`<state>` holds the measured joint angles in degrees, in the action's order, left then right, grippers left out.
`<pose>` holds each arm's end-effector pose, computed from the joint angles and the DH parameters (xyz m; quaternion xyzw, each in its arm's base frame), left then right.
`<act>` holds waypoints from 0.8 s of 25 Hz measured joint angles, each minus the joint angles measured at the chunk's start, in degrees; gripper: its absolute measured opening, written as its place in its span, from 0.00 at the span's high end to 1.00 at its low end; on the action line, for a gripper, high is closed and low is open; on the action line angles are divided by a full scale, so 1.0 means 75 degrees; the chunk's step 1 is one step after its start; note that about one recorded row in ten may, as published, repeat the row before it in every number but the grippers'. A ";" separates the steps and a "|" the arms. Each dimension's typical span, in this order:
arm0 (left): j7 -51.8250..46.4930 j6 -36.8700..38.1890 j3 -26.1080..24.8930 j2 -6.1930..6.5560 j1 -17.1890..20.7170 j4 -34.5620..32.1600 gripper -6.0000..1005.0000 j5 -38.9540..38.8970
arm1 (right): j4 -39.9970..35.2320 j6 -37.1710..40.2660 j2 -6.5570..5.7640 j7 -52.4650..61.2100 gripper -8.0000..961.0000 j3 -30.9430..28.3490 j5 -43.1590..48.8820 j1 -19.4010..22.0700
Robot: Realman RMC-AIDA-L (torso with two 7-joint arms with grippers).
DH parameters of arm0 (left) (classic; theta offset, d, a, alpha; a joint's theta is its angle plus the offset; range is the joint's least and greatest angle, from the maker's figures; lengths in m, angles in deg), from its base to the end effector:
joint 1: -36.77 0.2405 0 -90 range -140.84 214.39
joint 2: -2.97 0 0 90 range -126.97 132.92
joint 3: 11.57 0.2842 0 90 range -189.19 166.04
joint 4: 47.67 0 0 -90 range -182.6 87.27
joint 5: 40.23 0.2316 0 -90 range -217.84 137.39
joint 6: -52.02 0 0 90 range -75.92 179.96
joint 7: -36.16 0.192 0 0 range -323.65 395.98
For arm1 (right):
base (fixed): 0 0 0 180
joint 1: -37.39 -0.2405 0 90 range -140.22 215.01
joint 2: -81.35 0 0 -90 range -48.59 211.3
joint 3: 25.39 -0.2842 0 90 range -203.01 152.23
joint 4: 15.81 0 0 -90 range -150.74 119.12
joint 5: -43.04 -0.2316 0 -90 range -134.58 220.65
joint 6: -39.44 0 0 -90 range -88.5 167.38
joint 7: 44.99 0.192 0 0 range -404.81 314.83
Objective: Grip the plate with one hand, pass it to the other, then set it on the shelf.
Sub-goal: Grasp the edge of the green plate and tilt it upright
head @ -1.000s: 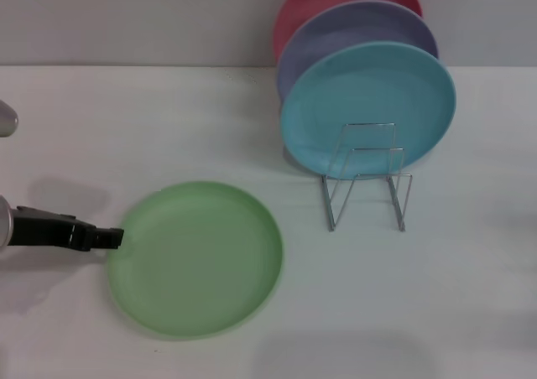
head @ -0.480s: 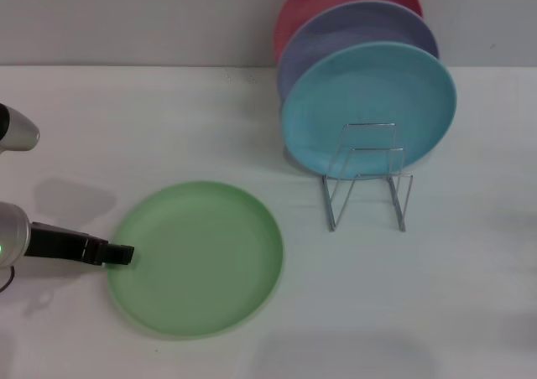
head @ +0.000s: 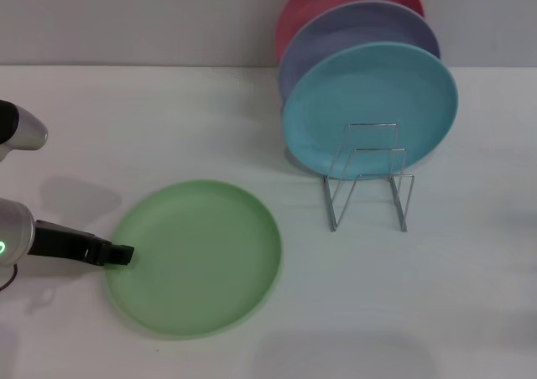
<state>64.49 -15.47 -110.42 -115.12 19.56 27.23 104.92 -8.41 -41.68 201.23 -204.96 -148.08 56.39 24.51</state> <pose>-0.3180 0.3803 -0.0504 -0.8411 -0.4547 0.0892 0.2790 0.4321 0.3101 0.0512 -0.5486 0.2484 0.3468 0.7191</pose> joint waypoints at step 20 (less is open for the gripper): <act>-0.0010 -0.0086 0.0040 -0.0038 0.0094 0.0395 0.49 -0.0059 | 0.0021 -0.0070 0.0000 0.0017 0.14 -0.0001 -0.0030 -0.0016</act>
<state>64.42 -16.11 -110.12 -115.41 20.26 30.20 104.48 -8.25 -42.21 201.23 -204.83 -148.08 56.17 24.40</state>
